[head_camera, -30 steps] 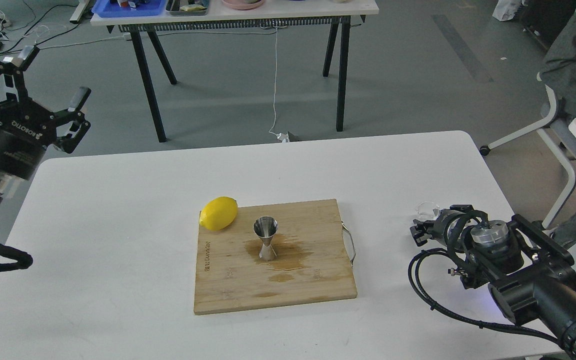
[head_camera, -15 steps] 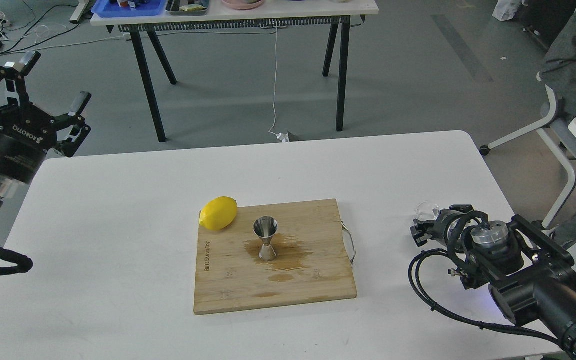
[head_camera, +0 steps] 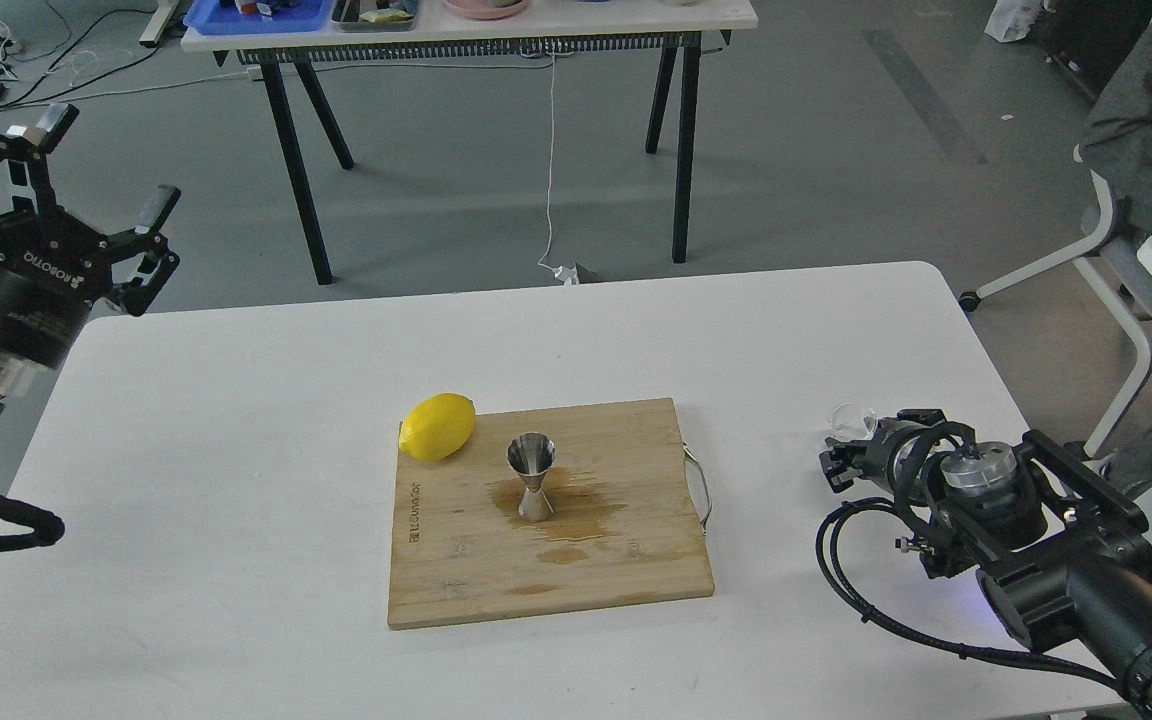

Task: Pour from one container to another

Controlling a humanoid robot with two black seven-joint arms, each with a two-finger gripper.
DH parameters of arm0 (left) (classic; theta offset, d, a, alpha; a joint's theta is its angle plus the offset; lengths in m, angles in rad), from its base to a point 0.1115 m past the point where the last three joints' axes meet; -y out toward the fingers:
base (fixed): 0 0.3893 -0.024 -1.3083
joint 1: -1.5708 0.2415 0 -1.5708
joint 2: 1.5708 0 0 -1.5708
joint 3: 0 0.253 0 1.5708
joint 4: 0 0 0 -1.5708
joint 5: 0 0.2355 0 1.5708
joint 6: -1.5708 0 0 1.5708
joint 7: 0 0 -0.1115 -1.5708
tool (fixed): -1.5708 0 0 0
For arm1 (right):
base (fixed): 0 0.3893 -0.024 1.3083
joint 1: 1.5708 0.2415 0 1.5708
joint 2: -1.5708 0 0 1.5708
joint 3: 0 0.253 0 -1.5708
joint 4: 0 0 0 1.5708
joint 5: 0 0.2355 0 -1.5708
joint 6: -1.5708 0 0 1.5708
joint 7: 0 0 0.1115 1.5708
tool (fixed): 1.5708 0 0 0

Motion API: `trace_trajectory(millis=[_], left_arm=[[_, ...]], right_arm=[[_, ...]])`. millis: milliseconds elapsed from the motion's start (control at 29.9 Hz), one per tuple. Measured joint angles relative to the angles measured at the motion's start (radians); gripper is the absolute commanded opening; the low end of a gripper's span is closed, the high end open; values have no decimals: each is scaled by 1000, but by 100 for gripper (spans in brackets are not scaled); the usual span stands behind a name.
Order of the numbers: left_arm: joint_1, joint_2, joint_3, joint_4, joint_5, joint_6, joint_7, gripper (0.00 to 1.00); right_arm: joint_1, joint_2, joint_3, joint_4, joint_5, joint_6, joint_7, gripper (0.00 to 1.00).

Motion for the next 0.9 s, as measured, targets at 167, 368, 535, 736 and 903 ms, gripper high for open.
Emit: trace_trajectory(millis=[167,368,535,736,903], left_arm=[[0,0,0,0,0,0,0,96],[0,0,1,1,0,0,0,96],[0,0,1,2,0,0,0,96],[0,0,1,2,0,0,0,96],[1,0,2,2,1,0,0,96]], right_arm=[[2,1,0,3,-1,4,0,42],[3,1,1,24,-1,12,1,42],[1,-7,1,53,-3,14,2,42],[-9,-11,1,135,-64,14,5,41],[-17,-19,-1,216,-124,12,6,40]])
